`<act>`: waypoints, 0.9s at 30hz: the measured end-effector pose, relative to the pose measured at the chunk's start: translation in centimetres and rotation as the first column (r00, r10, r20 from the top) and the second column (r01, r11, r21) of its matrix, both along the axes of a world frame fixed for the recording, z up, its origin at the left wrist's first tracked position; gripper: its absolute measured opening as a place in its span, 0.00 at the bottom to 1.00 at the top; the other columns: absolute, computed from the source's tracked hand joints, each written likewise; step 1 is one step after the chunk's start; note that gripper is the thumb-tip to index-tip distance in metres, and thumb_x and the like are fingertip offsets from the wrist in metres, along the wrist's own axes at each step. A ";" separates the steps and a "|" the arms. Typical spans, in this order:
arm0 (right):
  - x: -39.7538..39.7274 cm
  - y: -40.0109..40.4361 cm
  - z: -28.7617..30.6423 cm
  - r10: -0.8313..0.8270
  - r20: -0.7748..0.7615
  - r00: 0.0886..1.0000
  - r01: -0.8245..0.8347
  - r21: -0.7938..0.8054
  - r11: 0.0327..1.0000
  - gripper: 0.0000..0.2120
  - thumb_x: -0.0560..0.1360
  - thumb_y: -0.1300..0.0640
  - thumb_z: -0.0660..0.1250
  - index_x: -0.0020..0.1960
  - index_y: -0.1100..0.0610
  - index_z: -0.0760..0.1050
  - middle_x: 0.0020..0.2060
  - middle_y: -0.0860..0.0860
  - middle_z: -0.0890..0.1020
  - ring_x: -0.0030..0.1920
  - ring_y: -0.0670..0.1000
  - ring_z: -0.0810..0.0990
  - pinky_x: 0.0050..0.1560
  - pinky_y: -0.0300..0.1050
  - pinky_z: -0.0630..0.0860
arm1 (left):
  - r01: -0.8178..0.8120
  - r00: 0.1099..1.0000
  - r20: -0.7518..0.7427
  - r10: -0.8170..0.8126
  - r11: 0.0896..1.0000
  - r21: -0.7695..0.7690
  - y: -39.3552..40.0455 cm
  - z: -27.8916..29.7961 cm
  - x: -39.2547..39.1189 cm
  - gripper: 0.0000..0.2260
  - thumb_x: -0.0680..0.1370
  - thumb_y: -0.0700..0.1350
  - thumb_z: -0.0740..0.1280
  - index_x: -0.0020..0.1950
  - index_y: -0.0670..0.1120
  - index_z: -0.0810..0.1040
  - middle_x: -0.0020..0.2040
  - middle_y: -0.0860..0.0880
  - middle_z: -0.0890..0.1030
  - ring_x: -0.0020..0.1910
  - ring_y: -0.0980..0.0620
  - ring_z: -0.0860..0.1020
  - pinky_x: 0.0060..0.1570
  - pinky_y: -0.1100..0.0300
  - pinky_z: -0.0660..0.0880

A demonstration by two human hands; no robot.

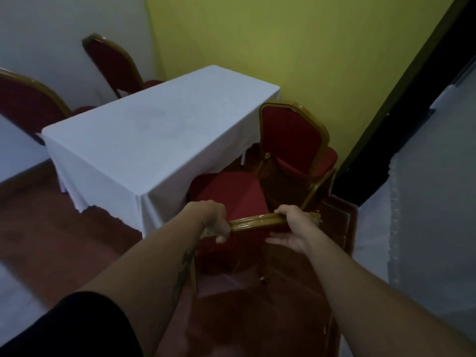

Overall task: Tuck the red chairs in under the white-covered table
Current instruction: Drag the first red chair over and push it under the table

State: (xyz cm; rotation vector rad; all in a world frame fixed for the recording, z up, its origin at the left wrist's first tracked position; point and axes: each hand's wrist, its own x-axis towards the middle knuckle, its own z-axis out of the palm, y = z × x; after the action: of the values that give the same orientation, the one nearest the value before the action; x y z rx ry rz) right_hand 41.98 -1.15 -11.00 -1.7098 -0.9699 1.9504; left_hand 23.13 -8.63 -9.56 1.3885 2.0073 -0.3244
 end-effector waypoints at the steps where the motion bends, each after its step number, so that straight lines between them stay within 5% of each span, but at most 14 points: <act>1: 0.7 0.4 -0.1 0.031 0.013 0.999 -0.031 -0.002 1.000 0.07 0.78 0.61 0.66 0.55 0.61 0.71 0.63 0.64 0.73 0.61 0.68 0.76 0.43 0.65 0.81 | -0.026 1.000 0.013 0.026 1.000 0.002 -0.2 0.0 0.9 0.16 0.66 0.50 0.76 0.51 0.46 0.83 0.49 0.46 0.83 0.50 0.44 0.82 0.56 0.49 0.81; 4: 2.3 1.3 -0.1 0.078 0.044 0.996 -0.079 0.024 0.997 0.13 0.76 0.61 0.67 0.59 0.62 0.71 0.63 0.64 0.74 0.56 0.67 0.79 0.35 0.61 0.82 | -0.087 0.996 0.036 0.087 0.996 0.010 -0.7 -0.1 2.9 0.18 0.67 0.52 0.76 0.53 0.46 0.84 0.51 0.46 0.84 0.48 0.45 0.83 0.53 0.51 0.81; 14: 2.2 5.1 -0.2 0.060 0.122 0.991 -0.078 0.148 0.986 0.26 0.67 0.65 0.68 0.65 0.64 0.68 0.54 0.66 0.81 0.47 0.64 0.85 0.38 0.61 0.85 | -0.195 0.980 0.073 0.188 0.975 0.104 -0.2 -0.6 4.9 0.23 0.66 0.59 0.77 0.55 0.47 0.83 0.47 0.48 0.81 0.45 0.46 0.80 0.45 0.54 0.78; 20: 0.8 8.2 0.1 0.058 0.122 0.991 -0.081 0.194 0.978 0.15 0.69 0.70 0.65 0.54 0.64 0.69 0.47 0.63 0.79 0.44 0.60 0.83 0.50 0.66 0.83 | -0.195 0.975 0.124 0.185 0.977 0.080 1.9 -0.7 4.5 0.17 0.69 0.58 0.76 0.46 0.47 0.79 0.49 0.47 0.81 0.44 0.46 0.80 0.44 0.55 0.78; 27: 0.4 12.0 -0.7 0.086 0.174 0.981 -0.120 0.191 0.974 0.32 0.65 0.68 0.67 0.68 0.62 0.66 0.47 0.62 0.80 0.43 0.59 0.84 0.37 0.58 0.85 | -0.184 0.971 0.170 0.170 0.980 0.074 4.8 -0.9 4.4 0.20 0.70 0.59 0.76 0.51 0.45 0.81 0.45 0.48 0.81 0.43 0.46 0.80 0.47 0.53 0.81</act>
State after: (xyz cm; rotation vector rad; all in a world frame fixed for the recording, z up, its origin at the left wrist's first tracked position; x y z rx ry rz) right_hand 42.41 10.84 -11.71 -1.7562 -1.2924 1.7239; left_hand 27.57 -3.87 -10.50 1.2351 2.0116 -0.0396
